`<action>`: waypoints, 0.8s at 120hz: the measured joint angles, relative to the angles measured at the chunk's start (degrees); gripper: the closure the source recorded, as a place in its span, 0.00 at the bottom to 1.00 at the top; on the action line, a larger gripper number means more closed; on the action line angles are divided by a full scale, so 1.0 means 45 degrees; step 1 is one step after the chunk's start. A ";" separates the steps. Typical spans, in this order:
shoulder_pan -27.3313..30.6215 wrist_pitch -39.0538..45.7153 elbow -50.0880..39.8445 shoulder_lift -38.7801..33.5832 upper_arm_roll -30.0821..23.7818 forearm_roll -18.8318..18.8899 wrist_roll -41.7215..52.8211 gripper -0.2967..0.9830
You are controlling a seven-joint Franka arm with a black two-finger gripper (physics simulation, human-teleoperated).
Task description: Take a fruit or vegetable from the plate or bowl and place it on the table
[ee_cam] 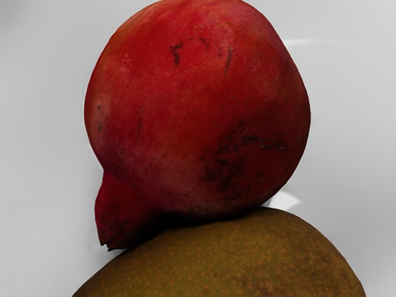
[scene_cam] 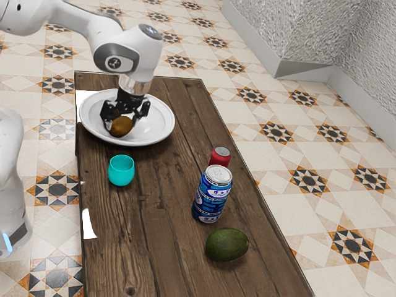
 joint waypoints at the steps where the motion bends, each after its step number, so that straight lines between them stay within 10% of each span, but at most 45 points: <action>1: 0.0000 0.0002 -0.0005 0.0000 0.0000 0.0000 -0.0001 0.27; 96: -0.0034 0.0045 -0.0077 0.0125 0.0171 -0.0005 -0.0034 0.31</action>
